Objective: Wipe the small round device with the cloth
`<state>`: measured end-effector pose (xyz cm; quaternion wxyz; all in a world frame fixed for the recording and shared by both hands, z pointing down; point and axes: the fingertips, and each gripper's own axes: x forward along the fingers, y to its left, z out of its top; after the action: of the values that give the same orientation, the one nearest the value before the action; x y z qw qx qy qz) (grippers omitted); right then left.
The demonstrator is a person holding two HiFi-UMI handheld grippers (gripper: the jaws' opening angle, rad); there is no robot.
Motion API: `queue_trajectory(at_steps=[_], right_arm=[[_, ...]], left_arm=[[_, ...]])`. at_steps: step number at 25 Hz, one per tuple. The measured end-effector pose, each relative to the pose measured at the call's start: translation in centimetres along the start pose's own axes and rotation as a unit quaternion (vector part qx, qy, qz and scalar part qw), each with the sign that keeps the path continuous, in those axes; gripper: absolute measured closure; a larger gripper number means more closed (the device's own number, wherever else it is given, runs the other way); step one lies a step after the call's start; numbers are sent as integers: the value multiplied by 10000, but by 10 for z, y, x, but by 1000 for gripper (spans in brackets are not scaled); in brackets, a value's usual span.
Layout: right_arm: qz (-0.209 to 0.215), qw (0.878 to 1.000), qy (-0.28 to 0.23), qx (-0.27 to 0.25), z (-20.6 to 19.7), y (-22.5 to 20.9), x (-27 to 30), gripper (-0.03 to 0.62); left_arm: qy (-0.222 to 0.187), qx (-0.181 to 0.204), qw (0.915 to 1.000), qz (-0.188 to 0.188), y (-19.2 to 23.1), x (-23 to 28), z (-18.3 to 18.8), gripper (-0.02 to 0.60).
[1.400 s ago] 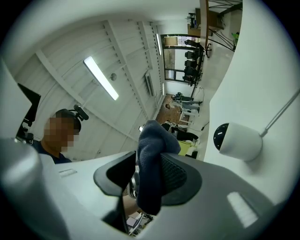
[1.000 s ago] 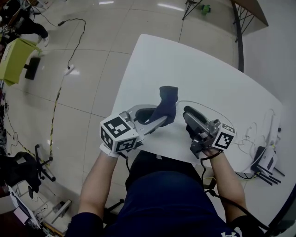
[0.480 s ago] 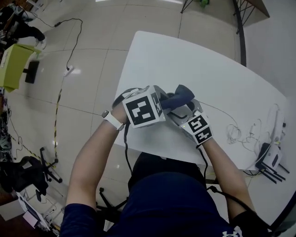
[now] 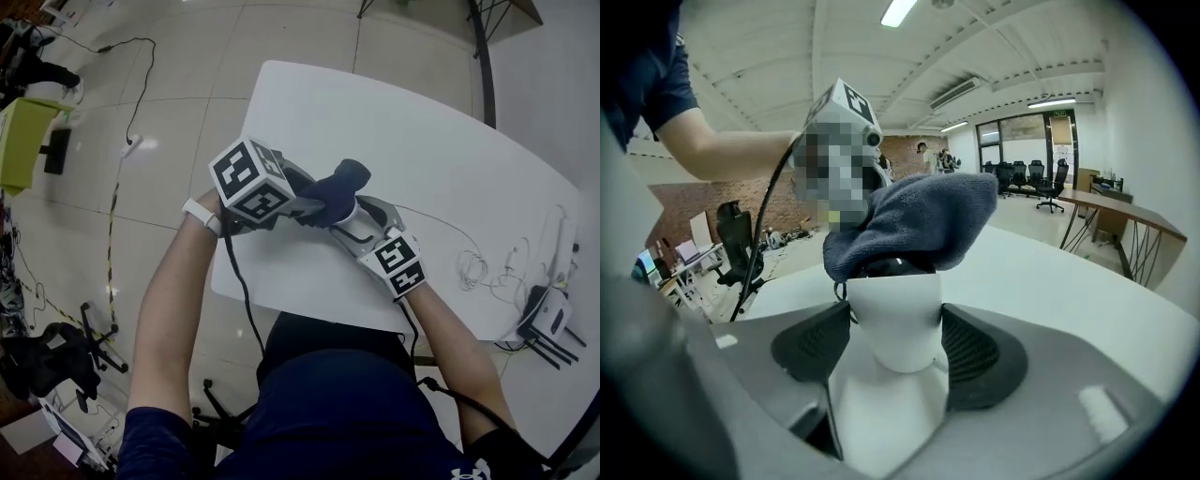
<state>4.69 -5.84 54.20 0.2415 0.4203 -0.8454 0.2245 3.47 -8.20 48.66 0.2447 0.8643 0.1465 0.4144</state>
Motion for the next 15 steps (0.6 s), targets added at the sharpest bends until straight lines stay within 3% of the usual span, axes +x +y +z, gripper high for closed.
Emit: queue_trajectory(at_steps=[5,7,11,15], right_arm=[[9,10000,-23,36,2,1,1,281],[28,10000,-6,45,2,1,1,281],[42,10000,-11,81,1,0,0,281],[17,9999,-36,111,2,0,1,281]], left_arm=[[-405,-745,9955,-412,26,2,-16,488],[-319,-992,9939,-365,39,8,-33,488],[212,-999,9947,-114,45,26,-64,488],[299,-908,9952,204,46,38,-71,488]])
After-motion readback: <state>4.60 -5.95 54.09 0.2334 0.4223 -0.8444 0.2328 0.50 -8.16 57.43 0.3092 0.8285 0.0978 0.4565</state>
